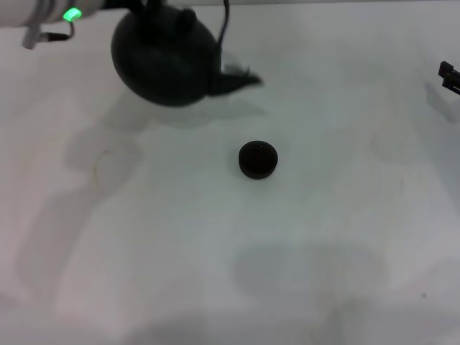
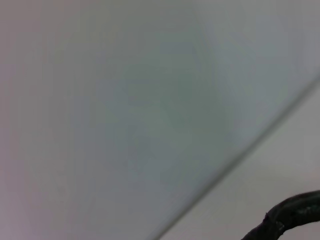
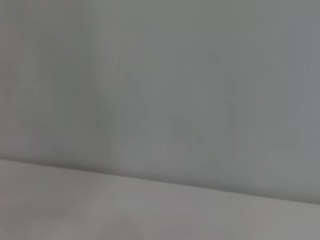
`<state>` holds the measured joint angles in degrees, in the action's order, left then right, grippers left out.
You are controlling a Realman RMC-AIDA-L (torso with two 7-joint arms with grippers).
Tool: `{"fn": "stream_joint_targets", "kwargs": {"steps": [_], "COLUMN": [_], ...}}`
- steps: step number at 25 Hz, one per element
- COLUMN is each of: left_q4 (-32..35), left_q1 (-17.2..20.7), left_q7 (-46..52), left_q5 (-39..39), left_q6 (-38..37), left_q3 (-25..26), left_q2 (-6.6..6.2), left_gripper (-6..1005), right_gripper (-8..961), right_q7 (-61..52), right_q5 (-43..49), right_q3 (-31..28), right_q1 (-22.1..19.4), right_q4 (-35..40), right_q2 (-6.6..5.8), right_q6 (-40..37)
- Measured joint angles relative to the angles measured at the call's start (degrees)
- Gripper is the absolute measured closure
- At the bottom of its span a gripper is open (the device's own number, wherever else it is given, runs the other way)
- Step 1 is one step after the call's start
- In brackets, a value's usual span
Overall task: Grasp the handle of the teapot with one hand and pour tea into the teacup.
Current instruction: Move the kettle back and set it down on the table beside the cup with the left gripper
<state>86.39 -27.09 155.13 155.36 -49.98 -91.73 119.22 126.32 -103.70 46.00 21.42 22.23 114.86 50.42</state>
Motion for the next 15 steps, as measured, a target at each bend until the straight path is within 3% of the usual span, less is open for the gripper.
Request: {"fn": "stream_joint_targets", "kwargs": {"steps": [4, 8, 15], "left_q4": [-0.12, -1.31, -7.33], "left_q1": [3.02, 6.57, 9.64], "left_q7": [-0.65, -5.53, -15.97], "left_q5": [-9.02, -15.87, -30.94], "left_q6": [3.65, 8.09, 11.36], "left_q3": [4.33, 4.62, 4.9], "left_q2": [-0.25, -0.15, -0.21], "left_gripper": [882, 882, 883], "right_gripper": [108, 108, 108], "right_q7": [0.15, 0.31, 0.68], "right_q5": [0.0, 0.0, 0.0], "right_q3": [0.05, 0.06, 0.06], "right_q1": [0.04, 0.16, 0.65], "right_q4": [0.0, 0.0, -0.19], "right_q2": [0.0, 0.0, 0.01], "right_q6": [-0.54, -0.98, -1.58]}}
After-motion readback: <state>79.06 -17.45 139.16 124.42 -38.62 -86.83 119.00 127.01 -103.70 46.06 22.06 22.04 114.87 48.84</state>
